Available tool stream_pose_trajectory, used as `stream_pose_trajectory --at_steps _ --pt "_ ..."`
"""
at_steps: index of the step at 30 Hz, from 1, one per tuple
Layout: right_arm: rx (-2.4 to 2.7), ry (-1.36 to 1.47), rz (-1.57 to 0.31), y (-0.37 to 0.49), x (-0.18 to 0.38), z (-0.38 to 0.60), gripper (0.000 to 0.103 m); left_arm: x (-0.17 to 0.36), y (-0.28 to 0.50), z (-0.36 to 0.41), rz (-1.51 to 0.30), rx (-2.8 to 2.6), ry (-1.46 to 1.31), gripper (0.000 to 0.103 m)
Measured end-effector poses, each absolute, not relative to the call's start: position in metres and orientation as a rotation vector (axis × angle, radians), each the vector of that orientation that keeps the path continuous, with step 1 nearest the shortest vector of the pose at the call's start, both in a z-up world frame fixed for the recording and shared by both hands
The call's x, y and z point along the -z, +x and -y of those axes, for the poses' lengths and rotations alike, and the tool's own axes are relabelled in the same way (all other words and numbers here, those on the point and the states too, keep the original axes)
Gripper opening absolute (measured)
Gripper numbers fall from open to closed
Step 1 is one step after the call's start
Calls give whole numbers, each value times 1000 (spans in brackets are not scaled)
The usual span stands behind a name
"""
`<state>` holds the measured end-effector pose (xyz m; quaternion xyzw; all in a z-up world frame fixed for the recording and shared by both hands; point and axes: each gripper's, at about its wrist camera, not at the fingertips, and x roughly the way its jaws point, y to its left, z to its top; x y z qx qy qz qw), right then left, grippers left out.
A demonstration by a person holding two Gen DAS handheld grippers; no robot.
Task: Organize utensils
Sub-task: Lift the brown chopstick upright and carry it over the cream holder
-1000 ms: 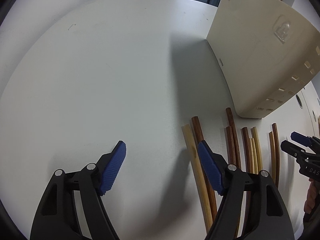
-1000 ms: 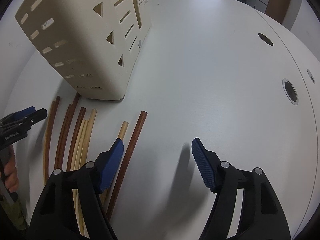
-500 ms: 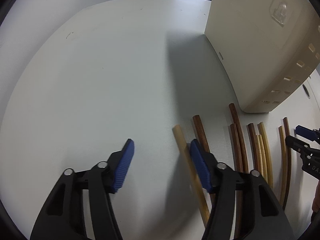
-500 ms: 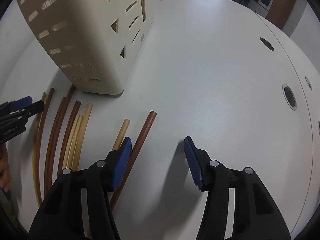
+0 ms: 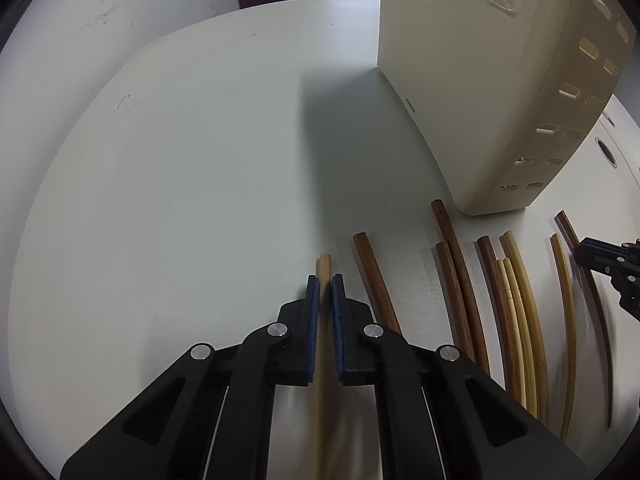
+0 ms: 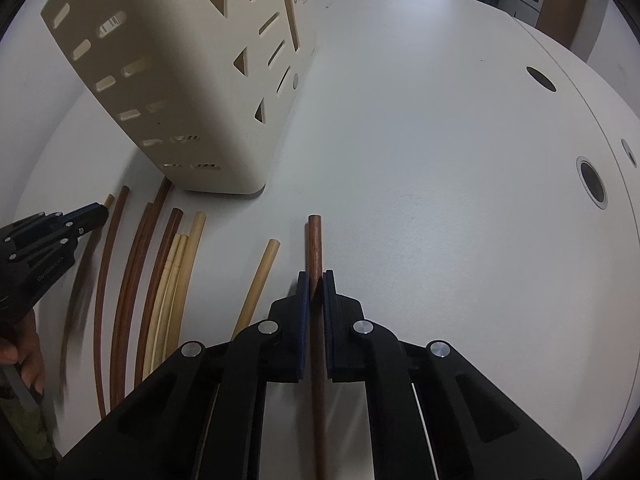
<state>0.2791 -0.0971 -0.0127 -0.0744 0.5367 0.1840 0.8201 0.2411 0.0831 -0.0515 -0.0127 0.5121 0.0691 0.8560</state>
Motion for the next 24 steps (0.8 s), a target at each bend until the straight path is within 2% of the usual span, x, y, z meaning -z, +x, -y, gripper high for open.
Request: stream_pose_trajectory --at_steps 8,15,24 --pt "-437 -79 -988 261 -31 109 7 -1 223 -59 -936 -117 -33 6" --pt "-454 -69 -758 236 -86 123 7 -52 194 -25 -761 -43 -23 6" --pt "-504 -10 -581 207 -138 115 7 -87 187 -13 -600 -10 -65 6"
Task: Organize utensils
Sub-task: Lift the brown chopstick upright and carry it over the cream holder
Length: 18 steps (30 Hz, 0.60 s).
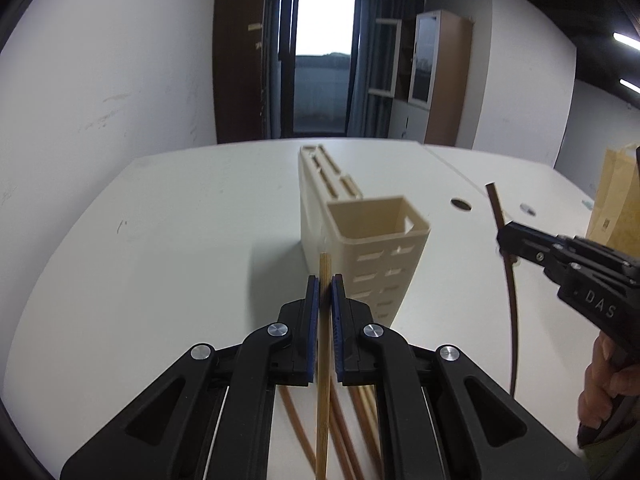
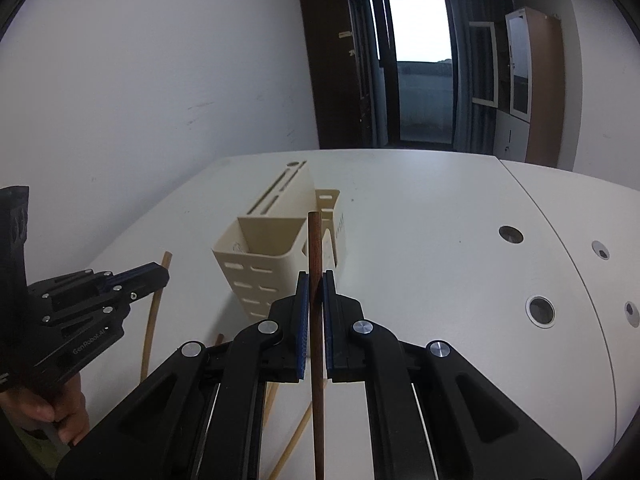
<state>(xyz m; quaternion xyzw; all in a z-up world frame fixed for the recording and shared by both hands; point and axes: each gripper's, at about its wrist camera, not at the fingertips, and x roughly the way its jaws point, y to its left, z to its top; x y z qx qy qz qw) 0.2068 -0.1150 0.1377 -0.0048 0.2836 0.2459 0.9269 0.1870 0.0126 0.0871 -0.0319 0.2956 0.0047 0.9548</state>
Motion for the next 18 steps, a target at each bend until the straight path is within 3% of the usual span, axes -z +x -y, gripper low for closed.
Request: stream_pose_trajectory --at_steps 18 --pt "-571 72 -308 248 -180 116 7 -160 198 2 -169 45 -103 6"
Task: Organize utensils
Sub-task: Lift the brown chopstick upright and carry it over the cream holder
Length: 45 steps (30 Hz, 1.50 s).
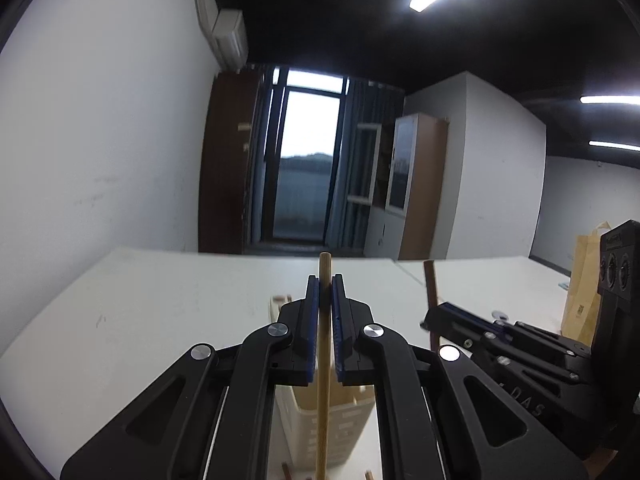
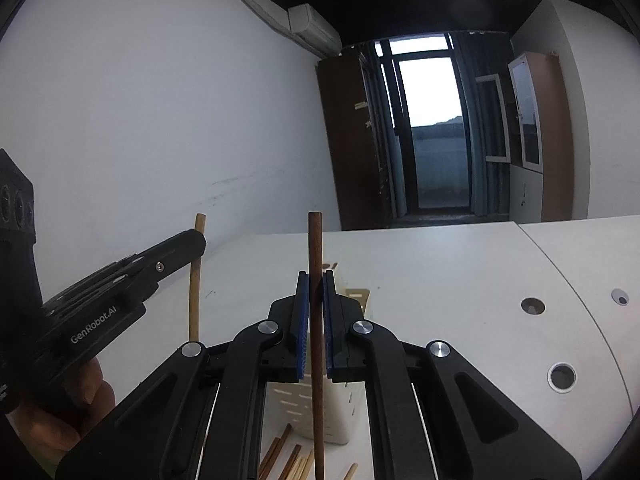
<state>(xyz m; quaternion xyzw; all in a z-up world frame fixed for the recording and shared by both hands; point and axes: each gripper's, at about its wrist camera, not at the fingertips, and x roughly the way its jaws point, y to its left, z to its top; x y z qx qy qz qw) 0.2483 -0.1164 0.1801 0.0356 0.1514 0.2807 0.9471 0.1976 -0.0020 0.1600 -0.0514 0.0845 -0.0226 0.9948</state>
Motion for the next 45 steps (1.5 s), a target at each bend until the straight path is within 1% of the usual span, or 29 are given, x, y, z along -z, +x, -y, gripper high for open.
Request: stream_pose_trajectory --at_steps 7,13,21,24,28,34,45 --pt "-613 104 -181 256 -200 123 7 -174 179 12 76 32 -78 6" --pt "-622 168 -57 256 -212 136 7 -175 165 13 262 53 -133 6" --pt "-654 242 113 256 -220 144 7 -174 158 19 421 38 -149 6" --pt "-654 275 202 256 -220 147 7 -174 171 16 424 28 -181 6" --pt "-642 286 215 273 -214 143 7 -169 197 17 370 49 -203 6" --pt "-626 248 124 308 -192 130 7 -156 225 19 265 53 -168 6" --pt "-625 165 19 313 -165 122 7 -131 235 10 118 73 -131 6"
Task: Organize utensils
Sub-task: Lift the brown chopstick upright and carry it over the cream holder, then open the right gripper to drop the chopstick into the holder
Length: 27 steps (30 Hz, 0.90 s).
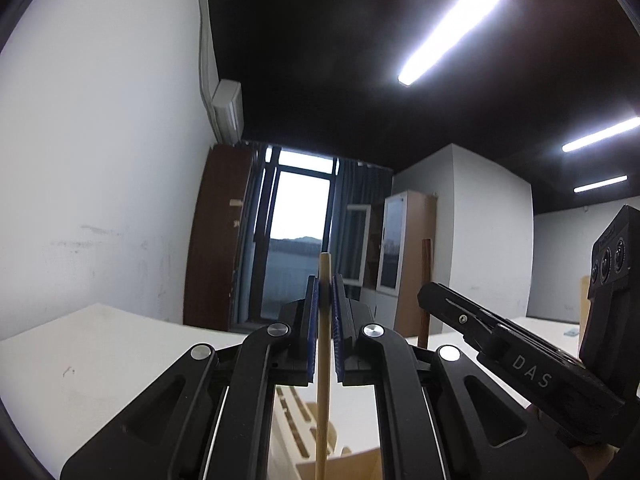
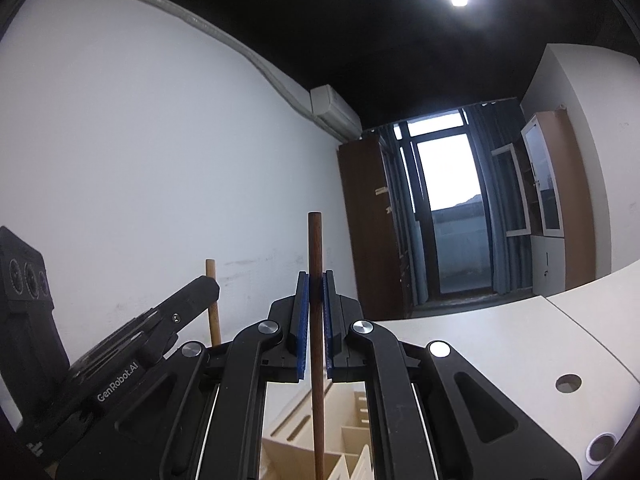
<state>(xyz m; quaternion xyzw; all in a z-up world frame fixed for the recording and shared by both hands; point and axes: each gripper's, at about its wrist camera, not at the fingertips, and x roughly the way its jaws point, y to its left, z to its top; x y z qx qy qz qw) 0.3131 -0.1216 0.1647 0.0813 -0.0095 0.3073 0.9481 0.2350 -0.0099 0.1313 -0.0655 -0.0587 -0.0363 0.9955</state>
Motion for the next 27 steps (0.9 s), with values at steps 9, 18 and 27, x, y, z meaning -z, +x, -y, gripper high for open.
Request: stream_pose_trajectory --at_steps 9,18,27 --pt "-634 109 -55 305 -148 117 7 -120 226 1 46 106 -127 6" --pt "-624 68 -121 296 -135 116 8 -108 220 -9 -25 115 -113 6" --pt "-608 74 -162 292 -134 119 26 -106 212 -17 -70 123 -120 13"
